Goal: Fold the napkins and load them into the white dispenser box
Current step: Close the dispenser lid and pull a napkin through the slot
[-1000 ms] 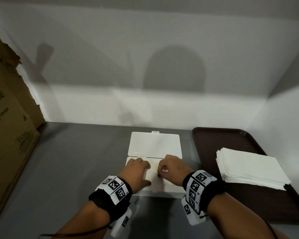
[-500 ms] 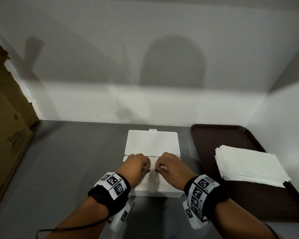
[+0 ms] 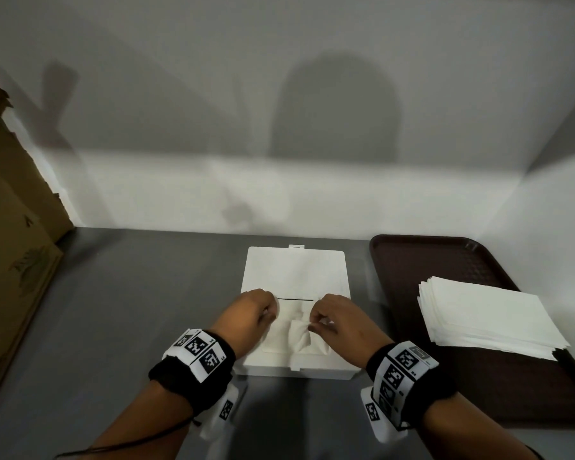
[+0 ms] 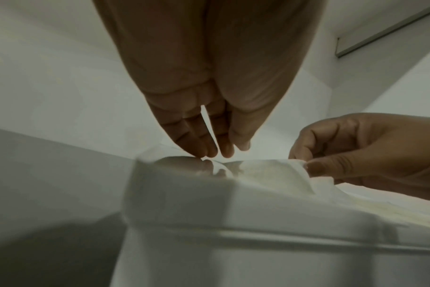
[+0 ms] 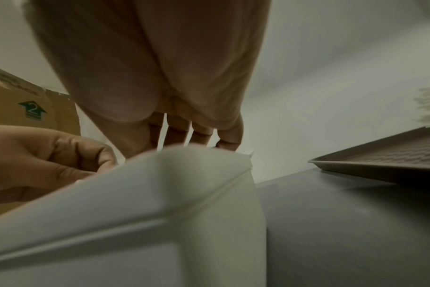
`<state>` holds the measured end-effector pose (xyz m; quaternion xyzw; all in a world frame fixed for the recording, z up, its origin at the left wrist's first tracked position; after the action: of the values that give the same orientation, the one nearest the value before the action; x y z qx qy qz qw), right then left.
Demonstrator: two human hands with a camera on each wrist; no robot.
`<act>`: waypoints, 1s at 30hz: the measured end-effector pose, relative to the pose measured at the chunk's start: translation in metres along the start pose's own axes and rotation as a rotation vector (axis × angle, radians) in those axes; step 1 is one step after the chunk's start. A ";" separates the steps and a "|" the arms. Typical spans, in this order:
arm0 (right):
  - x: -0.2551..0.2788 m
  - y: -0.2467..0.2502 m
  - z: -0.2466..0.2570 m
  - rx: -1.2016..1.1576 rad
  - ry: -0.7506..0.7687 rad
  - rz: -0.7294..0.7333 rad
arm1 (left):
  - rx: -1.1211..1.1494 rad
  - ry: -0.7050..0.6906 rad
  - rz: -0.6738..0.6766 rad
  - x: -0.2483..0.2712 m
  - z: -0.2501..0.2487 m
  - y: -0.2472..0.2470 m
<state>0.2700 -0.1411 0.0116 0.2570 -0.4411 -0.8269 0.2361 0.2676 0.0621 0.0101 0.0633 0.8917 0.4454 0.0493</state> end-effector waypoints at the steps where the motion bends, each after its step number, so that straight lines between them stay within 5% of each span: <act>1: 0.000 0.000 0.000 -0.008 0.005 -0.008 | 0.016 -0.014 -0.001 0.001 0.000 -0.001; 7: 0.001 0.001 0.000 -0.049 0.019 -0.037 | -0.138 -0.022 0.036 0.002 -0.003 -0.018; 30: -0.001 -0.003 -0.002 -0.024 -0.077 -0.005 | 0.035 -0.080 -0.081 0.008 0.002 -0.014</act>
<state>0.2715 -0.1401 0.0082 0.2232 -0.4391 -0.8420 0.2200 0.2589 0.0568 -0.0029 0.0455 0.8986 0.4243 0.1018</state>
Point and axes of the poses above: each hand's wrist, its own x-axis away from the middle knuckle, its own y-axis out of the back of the hand, z = x × y, the point moved 3 cm from there along -x, towards the middle knuckle, and after that the axes turned 10 degrees about y, right-handed, at the moved point
